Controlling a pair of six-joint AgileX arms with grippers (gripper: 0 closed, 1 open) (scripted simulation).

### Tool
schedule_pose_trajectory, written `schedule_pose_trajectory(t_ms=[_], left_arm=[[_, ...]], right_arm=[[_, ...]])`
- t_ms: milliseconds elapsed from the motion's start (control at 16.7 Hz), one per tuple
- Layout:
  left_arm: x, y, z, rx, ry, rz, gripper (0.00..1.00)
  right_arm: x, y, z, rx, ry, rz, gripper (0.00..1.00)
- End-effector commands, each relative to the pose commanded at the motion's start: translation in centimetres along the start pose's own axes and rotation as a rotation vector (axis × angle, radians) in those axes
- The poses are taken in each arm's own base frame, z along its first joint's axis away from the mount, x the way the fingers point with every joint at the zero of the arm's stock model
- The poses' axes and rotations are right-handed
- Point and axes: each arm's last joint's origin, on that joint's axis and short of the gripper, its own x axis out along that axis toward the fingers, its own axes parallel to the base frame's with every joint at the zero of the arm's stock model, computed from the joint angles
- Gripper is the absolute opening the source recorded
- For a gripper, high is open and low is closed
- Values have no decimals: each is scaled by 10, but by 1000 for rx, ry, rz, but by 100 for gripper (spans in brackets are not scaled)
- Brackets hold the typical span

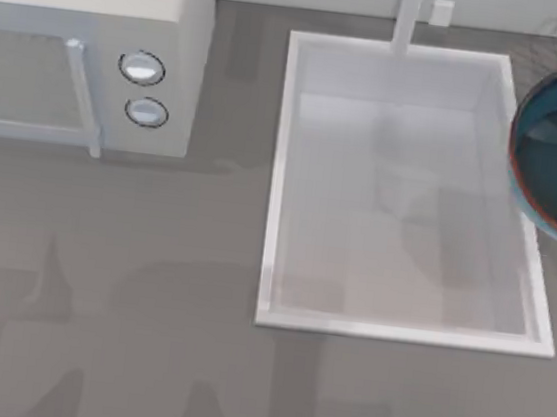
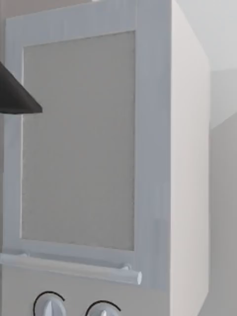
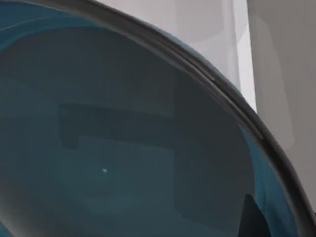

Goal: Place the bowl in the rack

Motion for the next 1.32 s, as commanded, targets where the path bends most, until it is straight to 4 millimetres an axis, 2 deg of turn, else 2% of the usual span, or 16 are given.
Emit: schedule_pose_trajectory(t_ms=[300,480,660,960,1320], left_arm=[[0,0,0,0,0,0,100],[0,0,0,0,0,0,100],[0,0,0,0,0,0,100],[0,0,0,0,0,0,100],[0,0,0,0,0,0,100]], right_arm=[[-57,-55,17,-18,-562,122,0],[-94,-85,12,-105,-899,82,0],[-117,-106,-3,-200,-1113,4,0],[-126,-121,-18,-285,-1229,-65,0],[-124,-122,-14,-283,-1226,-61,0]])
